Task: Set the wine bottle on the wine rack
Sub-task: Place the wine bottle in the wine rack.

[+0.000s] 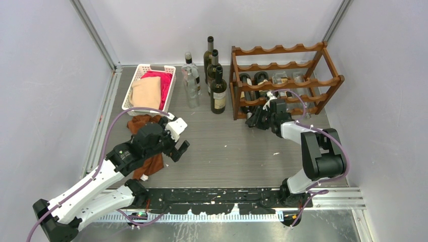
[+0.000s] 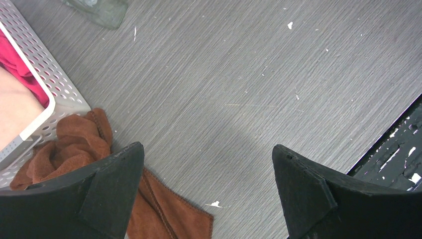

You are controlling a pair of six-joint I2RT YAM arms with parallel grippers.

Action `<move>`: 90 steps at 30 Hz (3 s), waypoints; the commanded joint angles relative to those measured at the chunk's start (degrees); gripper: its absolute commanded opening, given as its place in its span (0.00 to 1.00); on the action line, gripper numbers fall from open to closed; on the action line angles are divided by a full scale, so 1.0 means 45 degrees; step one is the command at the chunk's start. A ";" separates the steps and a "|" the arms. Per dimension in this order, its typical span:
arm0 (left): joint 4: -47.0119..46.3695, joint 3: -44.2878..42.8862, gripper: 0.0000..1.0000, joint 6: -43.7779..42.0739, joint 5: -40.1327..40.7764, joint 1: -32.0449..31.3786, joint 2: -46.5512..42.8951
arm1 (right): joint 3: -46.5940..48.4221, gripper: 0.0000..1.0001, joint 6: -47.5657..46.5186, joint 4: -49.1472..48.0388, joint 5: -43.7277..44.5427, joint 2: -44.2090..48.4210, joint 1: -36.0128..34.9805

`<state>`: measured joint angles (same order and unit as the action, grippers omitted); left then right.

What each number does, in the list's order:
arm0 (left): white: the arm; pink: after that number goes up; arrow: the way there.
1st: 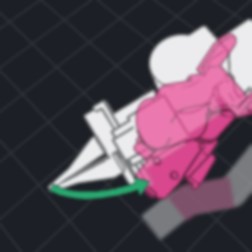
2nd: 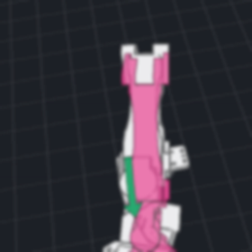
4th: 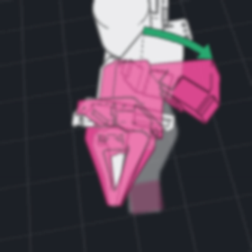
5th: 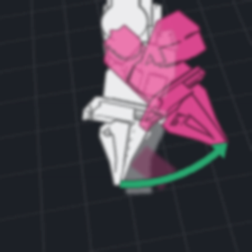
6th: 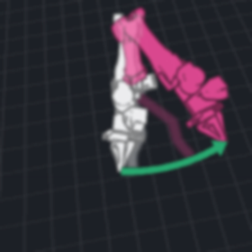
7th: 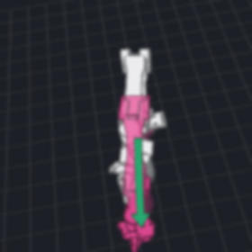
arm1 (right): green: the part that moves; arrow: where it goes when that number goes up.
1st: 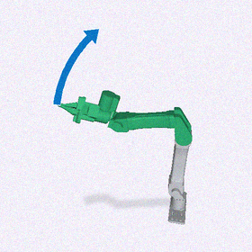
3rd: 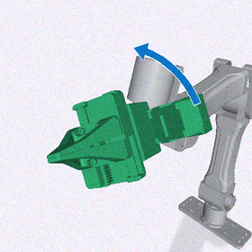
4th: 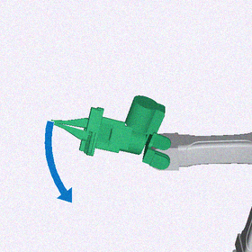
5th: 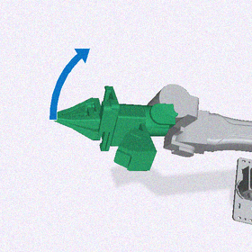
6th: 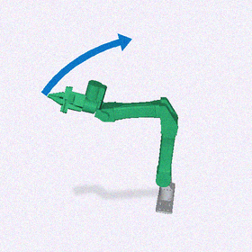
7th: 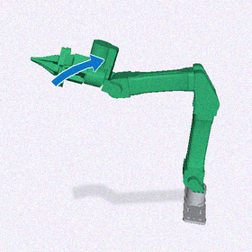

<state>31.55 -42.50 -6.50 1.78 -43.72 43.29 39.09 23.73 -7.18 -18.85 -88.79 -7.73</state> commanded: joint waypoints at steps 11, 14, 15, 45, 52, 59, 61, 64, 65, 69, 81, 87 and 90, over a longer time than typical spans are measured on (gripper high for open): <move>-0.0662 -0.0246 0.98 -0.0078 -0.0259 0.0127 -0.0010 | 0.0012 0.06 0.2051 -0.1351 0.0146 -0.0878 0.0099; -0.0652 -0.0253 0.99 -0.0078 -0.0269 0.0127 -0.0010 | 0.0074 0.11 0.2143 -0.1431 0.0167 -0.0925 0.0095; -0.0662 -0.0256 0.98 -0.0078 -0.0277 0.0127 -0.0020 | 0.0091 0.14 0.2139 -0.1415 0.0176 -0.0948 0.0081; -0.0641 -0.0267 0.98 -0.0019 -0.0337 0.0127 -0.0274 | -0.0122 0.60 0.1000 0.1036 0.0395 0.1085 0.0131; -0.0639 -0.0264 0.98 -0.0020 -0.0337 0.0127 -0.0254 | -0.0040 0.48 0.1102 0.0823 0.0362 0.0641 0.0134; -0.0643 -0.0262 0.98 -0.0035 -0.0337 0.0127 -0.0244 | 0.0214 0.35 0.1510 0.0397 0.0268 0.0001 0.0118; -0.0641 -0.0262 0.98 -0.0039 -0.0337 0.0127 -0.0229 | 0.0238 0.33 0.1641 0.0201 0.0297 -0.0070 0.0135; -0.0633 -0.0262 0.98 -0.0039 -0.0337 0.0127 -0.0235 | 0.0256 0.31 0.1688 -0.0090 0.0497 -0.0046 0.0118; -0.0633 -0.0262 0.98 -0.0039 -0.0337 0.0127 -0.0221 | 0.0258 0.31 0.1689 -0.0161 0.0566 -0.0026 0.0125; -0.0643 -0.0281 0.98 -0.0045 -0.0337 0.0127 -0.0220 | 0.0319 0.33 0.1490 -0.0049 0.0352 0.0037 0.0127; -0.0879 -0.0205 0.99 0.0073 -0.0337 0.0146 -0.0533 | 0.1009 0.91 -0.0981 0.2965 -0.1583 0.2135 0.0603; -0.1886 -0.0031 1.00 0.0595 -0.0513 0.0166 -0.1449 | 0.1368 0.92 -0.4602 0.5532 -0.3656 0.3675 0.0720; -0.2574 -0.0150 1.00 0.1335 -0.1041 0.0166 -0.1610 | 0.1650 0.92 -0.6555 0.7149 -0.4698 0.4694 0.0793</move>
<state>28.12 -42.35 -4.69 0.45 -43.35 37.89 42.87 9.06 14.46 -30.98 -73.95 -4.67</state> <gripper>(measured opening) 0.996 0.915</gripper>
